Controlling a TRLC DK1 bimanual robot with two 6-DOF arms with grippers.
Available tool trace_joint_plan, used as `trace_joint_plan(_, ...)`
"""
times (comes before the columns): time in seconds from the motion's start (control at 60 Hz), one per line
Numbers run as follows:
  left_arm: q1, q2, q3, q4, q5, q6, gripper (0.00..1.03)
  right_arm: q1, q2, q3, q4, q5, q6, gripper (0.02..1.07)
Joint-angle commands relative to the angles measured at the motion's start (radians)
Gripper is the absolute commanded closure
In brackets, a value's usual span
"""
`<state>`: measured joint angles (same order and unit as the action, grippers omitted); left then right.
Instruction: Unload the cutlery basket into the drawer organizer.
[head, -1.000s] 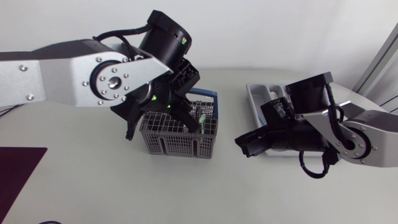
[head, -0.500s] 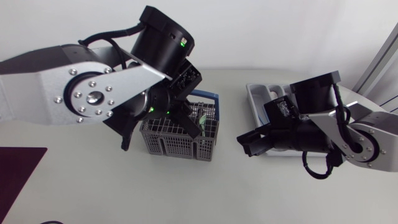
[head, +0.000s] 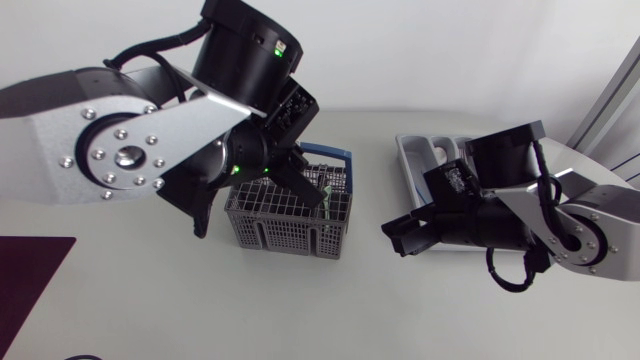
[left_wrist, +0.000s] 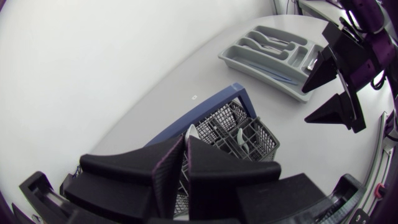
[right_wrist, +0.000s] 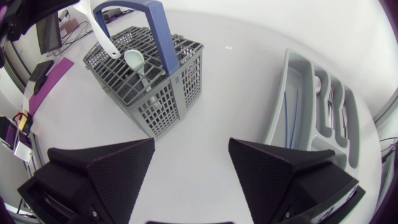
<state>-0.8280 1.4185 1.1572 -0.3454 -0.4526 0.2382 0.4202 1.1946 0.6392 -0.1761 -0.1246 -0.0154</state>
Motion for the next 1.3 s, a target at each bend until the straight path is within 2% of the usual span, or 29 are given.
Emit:
trace_joint_plan(0.0,-0.008,-0.030,-0.025,0.009,-0.014,-0.030,0.81,0.008,-0.018,-0.021,0.013,0.014,-0.026,0.21)
trace_joint_plan(0.183,-0.020,-0.107,-0.002,-0.003,0.005,-0.053,0.81,0.011,-0.110,-0.039,0.021,0.016,-0.077,0.21)
trace_joint_plan(0.417,0.067,-0.061,0.079,-0.086,0.252,-0.126,0.81,0.049,-0.331,-0.099,0.098,0.019,-0.129,0.21)
trace_joint_plan(0.517,0.082,-0.032,0.113,-0.101,0.322,-0.146,0.81,0.098,-0.395,-0.105,0.112,0.069,-0.149,0.21)
trace_joint_plan(0.717,0.139,0.094,0.243,-0.173,0.549,-0.220,0.81,0.190,-0.418,-0.113,0.152,0.114,-0.184,0.21)
trace_joint_plan(0.75,0.139,0.106,0.259,-0.181,0.565,-0.224,0.81,0.207,-0.414,-0.116,0.161,0.125,-0.193,0.21)
trace_joint_plan(0.85,0.158,0.154,0.309,-0.210,0.657,-0.258,0.81,0.298,-0.388,-0.147,0.242,0.217,-0.245,0.22)
trace_joint_plan(0.983,0.164,0.163,0.315,-0.207,0.713,-0.270,0.81,0.390,-0.339,-0.208,0.391,0.330,-0.319,0.22)
trace_joint_plan(1.083,0.161,0.163,0.306,-0.193,0.735,-0.270,0.81,0.397,-0.282,-0.248,0.515,0.362,-0.362,0.28)
trace_joint_plan(1.283,0.152,0.168,0.306,-0.185,0.750,-0.272,0.81,0.393,-0.196,-0.220,0.587,0.384,-0.373,0.30)
